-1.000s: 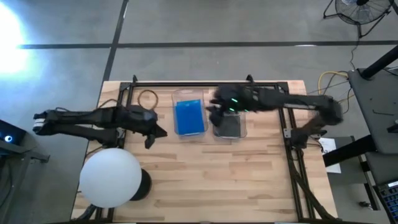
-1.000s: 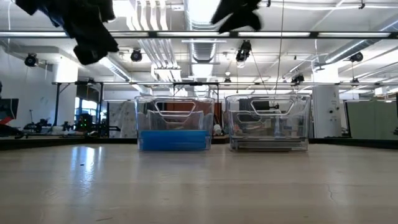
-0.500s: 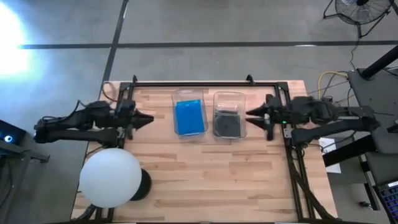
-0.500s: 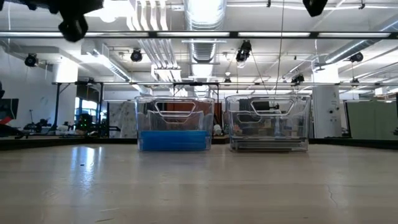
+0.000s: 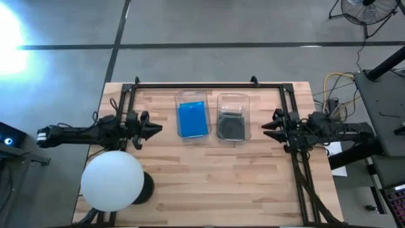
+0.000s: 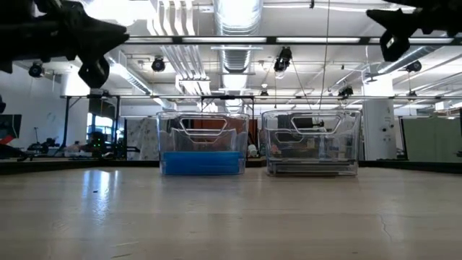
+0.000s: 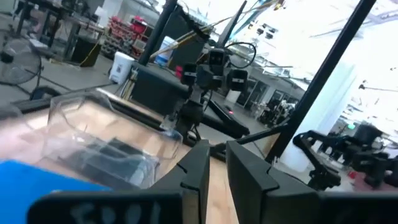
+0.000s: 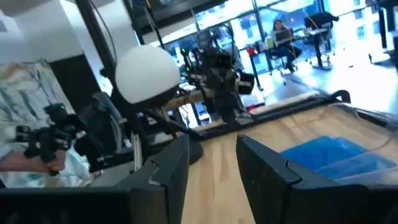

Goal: Pick & place jewel cases by type
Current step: Return to Home Position

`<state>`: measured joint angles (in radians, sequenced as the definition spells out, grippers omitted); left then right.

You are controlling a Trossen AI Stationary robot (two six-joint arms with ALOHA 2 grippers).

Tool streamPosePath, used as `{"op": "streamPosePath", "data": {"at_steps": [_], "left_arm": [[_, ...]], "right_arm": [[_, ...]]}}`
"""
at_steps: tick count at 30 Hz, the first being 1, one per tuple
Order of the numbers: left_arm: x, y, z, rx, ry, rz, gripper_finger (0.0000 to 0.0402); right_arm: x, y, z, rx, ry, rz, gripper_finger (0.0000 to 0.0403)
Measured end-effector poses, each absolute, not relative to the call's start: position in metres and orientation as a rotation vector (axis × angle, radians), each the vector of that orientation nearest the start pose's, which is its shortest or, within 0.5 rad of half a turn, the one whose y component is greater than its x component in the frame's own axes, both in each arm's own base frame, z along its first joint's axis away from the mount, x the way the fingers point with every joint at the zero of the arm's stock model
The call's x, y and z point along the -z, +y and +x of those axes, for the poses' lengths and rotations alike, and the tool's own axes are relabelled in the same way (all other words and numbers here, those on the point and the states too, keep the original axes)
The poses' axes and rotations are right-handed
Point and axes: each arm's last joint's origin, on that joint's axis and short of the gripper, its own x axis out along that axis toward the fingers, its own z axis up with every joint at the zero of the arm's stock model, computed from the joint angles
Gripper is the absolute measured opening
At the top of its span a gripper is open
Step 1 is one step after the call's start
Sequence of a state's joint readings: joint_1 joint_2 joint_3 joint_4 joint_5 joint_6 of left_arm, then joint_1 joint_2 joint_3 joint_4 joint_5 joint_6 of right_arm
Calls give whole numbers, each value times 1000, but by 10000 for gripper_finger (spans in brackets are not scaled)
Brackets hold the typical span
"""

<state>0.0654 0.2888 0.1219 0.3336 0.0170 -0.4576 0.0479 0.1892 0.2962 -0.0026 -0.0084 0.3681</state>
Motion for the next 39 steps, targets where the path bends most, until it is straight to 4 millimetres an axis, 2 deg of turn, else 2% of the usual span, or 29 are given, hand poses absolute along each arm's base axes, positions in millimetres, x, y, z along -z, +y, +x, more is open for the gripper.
{"op": "streamPosePath", "data": {"at_steps": [6, 9, 12, 21, 28, 31, 39], "left_arm": [[-203, 7, 109, -9, -197, -473, 37], [-198, 8, 106, -14, -215, -469, 37], [-186, 8, 107, -33, -160, -473, 37], [-170, 8, 109, -67, -30, -479, 37], [-165, 8, 101, -76, 0, -480, 37], [-167, 7, 98, -69, -24, -482, 37], [-169, 7, 97, -63, -57, -481, 37]], "right_arm": [[-232, 4, 78, -75, -174, 353, 130], [-223, 4, 81, -70, -146, 330, 134], [-217, 4, 87, -66, -101, 342, 137], [-193, 5, 99, -42, 31, 339, 128], [-168, 6, 96, -58, 18, 340, 127], [-170, 6, 97, -72, -33, 341, 132], [-170, 6, 97, -72, -32, 341, 137]]}}
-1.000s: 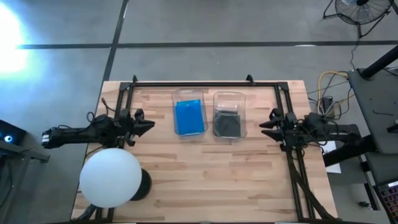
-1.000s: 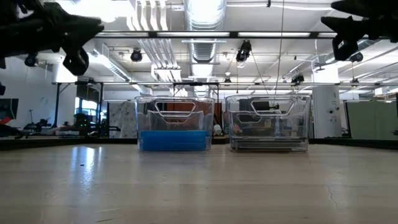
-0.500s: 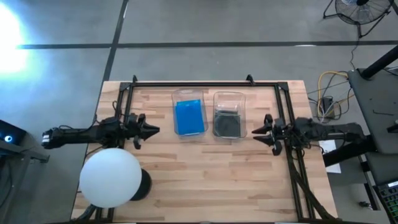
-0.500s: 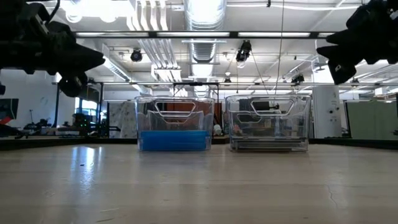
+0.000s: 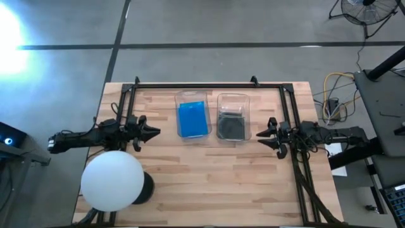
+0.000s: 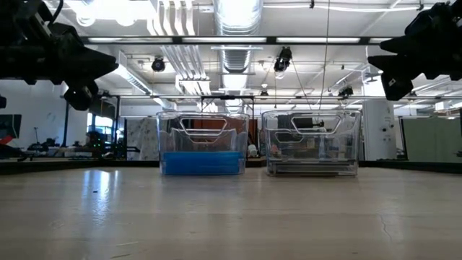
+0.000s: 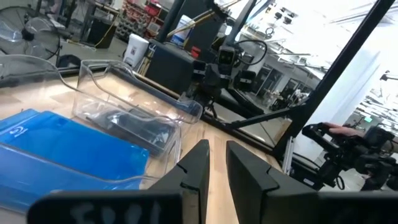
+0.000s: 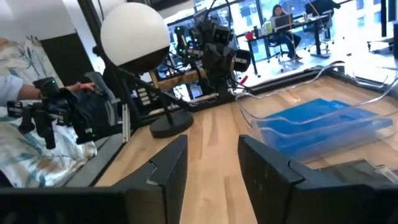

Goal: Pick & place jewel cases by type
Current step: Return to Home Position

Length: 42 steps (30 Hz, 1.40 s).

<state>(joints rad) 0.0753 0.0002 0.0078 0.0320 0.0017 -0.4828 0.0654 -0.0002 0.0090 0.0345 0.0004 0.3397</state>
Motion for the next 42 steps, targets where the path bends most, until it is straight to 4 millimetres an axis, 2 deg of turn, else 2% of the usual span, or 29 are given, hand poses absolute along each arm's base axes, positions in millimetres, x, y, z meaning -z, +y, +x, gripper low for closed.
{"op": "streamPosePath", "data": {"at_steps": [11, 19, 21, 25, 28, 33, 37, 42], "left_arm": [[-167, 7, 98, -70, -26, -482, 37], [-165, 7, 99, -74, -7, -481, 37], [-165, 8, 100, -81, -4, -392, 37], [-165, 8, 100, -105, 8, -47, 37], [-165, 8, 100, -105, 14, 57, 37], [-165, 8, 100, -105, 12, 4, 37], [-165, 9, 100, -109, 13, -47, 37], [-165, 9, 100, -110, 14, -68, 37]], "right_arm": [[-166, 7, 99, -64, 14, 340, 123], [-164, 7, 101, -59, 38, 339, 129], [-164, 6, 101, -33, 34, 338, 131], [-165, 3, 101, 70, 8, 338, 131], [-165, 3, 101, 76, 7, 338, 127], [-165, 3, 101, 76, 11, 280, 123], [-166, 0, 100, 162, -5, 131, 128], [-166, -1, 100, 170, 8, -22, 135]]}}
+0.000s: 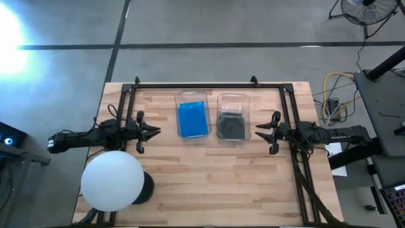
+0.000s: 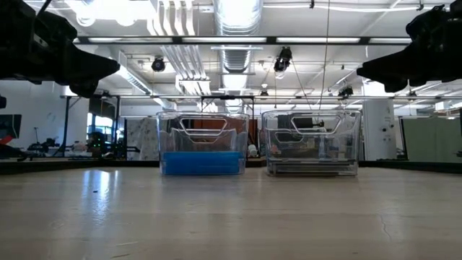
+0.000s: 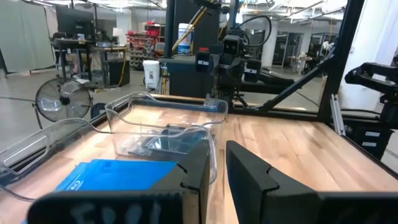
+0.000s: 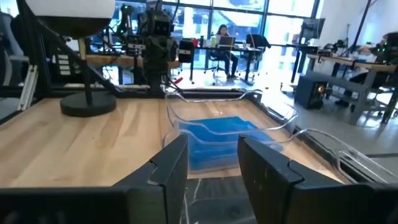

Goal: Pick & place jewel cases by type
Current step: Return to Home Position

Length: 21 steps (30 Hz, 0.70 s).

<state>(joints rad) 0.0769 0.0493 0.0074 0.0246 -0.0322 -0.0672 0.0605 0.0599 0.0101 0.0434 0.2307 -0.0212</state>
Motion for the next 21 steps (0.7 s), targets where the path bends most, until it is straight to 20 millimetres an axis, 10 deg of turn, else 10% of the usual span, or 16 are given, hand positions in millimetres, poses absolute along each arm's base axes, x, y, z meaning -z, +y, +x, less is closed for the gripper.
{"op": "streamPosePath", "data": {"at_steps": [21], "left_arm": [[-164, 9, 100, -109, 14, -68, 37]], "right_arm": [[-166, -1, 101, 170, 13, -28, 130]]}}
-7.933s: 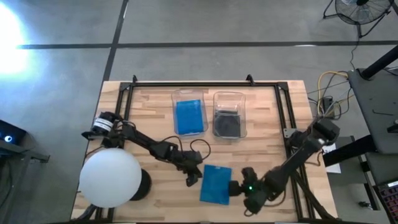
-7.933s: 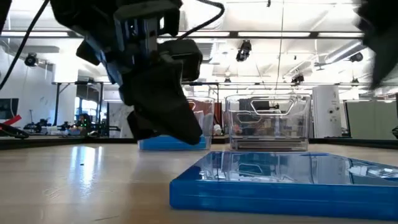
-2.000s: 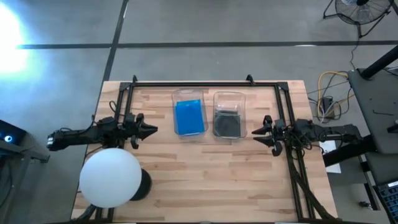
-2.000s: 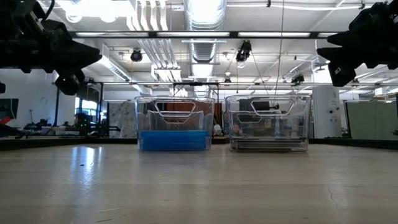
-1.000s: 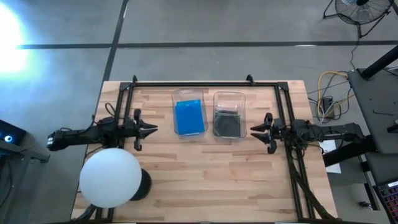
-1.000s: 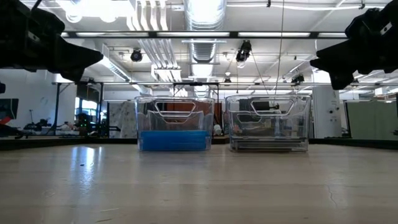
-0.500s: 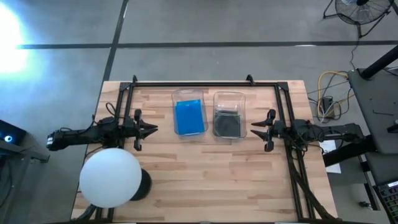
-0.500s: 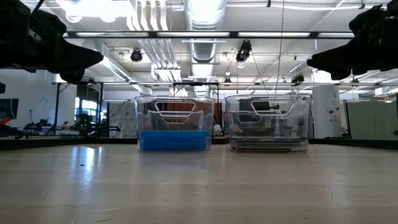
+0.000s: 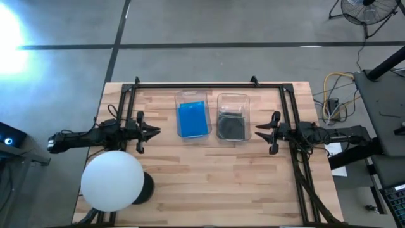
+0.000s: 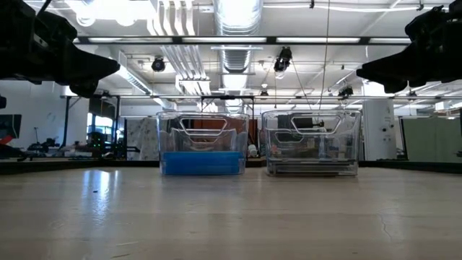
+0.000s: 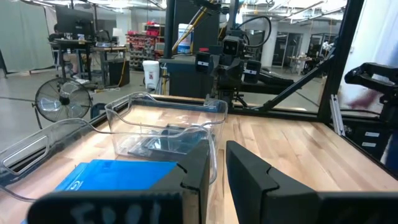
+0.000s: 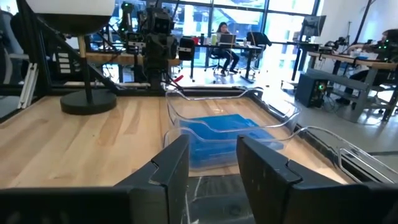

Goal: Pick & place jewel cases by type
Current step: Return to Home Position

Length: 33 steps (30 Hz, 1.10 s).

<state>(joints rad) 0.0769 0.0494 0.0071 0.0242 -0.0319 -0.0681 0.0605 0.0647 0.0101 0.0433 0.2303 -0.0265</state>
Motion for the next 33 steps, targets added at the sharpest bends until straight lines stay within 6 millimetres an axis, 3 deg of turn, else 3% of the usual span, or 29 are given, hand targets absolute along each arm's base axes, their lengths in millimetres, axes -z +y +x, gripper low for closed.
{"op": "streamPosePath", "data": {"at_steps": [33], "left_arm": [[-164, 9, 100, -109, 15, -68, 37]], "right_arm": [[-166, -1, 101, 168, 13, -28, 137]]}}
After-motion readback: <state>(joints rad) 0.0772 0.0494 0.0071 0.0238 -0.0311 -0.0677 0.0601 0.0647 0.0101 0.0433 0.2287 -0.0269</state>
